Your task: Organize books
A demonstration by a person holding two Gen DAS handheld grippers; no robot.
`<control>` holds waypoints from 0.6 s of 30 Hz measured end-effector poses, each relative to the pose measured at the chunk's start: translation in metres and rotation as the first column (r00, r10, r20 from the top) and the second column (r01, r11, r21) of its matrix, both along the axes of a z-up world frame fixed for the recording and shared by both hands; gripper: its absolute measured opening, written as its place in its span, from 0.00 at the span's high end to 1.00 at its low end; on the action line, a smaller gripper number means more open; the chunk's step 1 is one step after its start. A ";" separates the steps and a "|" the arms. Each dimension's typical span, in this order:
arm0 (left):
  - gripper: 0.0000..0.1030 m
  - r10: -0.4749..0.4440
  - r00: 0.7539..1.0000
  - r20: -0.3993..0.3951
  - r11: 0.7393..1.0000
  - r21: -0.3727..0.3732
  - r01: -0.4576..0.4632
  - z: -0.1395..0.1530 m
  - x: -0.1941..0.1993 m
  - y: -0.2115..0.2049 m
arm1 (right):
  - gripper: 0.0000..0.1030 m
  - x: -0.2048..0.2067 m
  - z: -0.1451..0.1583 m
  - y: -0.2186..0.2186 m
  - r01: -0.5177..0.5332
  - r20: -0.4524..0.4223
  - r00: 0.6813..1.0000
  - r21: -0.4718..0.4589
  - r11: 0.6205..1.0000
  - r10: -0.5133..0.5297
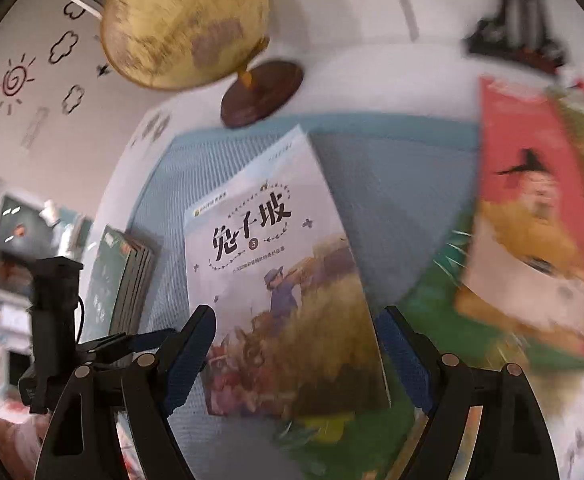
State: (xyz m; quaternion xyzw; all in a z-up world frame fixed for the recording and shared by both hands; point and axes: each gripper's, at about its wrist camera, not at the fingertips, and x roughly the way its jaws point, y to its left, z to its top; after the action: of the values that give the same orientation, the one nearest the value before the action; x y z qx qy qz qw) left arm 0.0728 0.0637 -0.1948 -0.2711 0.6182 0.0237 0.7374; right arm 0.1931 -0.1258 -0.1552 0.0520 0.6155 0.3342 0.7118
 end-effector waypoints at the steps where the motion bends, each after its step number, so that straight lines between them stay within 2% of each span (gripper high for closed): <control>1: 0.01 0.013 1.000 -0.005 1.000 0.009 -0.013 -0.001 0.001 -0.001 | 0.20 0.007 -0.011 0.002 -0.016 -0.042 0.999 0.011 1.000 0.017; 3: 0.01 0.030 0.999 -0.022 0.999 0.035 -0.029 0.001 0.003 -0.005 | 0.15 0.020 -0.030 0.003 -0.059 -0.098 0.993 0.063 0.996 0.065; 4: 0.01 0.031 0.999 -0.030 0.998 0.049 -0.030 0.001 0.004 -0.007 | 0.03 0.023 -0.029 0.002 -0.077 -0.086 0.992 0.115 0.990 0.087; 5: 0.01 0.029 0.999 -0.038 0.998 0.065 -0.026 0.001 0.005 -0.009 | 0.00 0.027 -0.031 0.004 -0.107 -0.106 0.987 0.142 0.984 0.123; 9: 0.01 0.007 0.997 -0.073 0.991 0.137 0.003 0.003 0.009 -0.024 | 0.00 0.030 -0.031 0.020 -0.236 -0.133 0.960 0.090 0.968 0.246; 13: 0.00 -0.041 0.989 -0.140 0.966 0.248 0.076 0.000 0.017 -0.046 | 0.00 0.038 -0.034 0.020 -0.246 -0.183 0.947 0.122 0.962 0.265; 15: 0.00 -0.020 0.991 -0.129 0.966 0.253 0.053 0.002 0.017 -0.048 | 0.00 0.043 -0.036 0.022 -0.262 -0.205 0.936 0.134 0.956 0.285; 18: 0.00 0.015 0.993 -0.117 0.970 0.245 0.014 0.004 0.017 -0.048 | 0.00 0.043 -0.038 0.026 -0.268 -0.202 0.937 0.114 0.957 0.286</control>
State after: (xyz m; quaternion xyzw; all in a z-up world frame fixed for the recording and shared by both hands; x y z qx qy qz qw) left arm 0.0902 0.0153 -0.1910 -0.1763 0.6531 0.1160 0.7273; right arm 0.2360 -0.0996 -0.1931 0.0308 0.6756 0.4493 0.5838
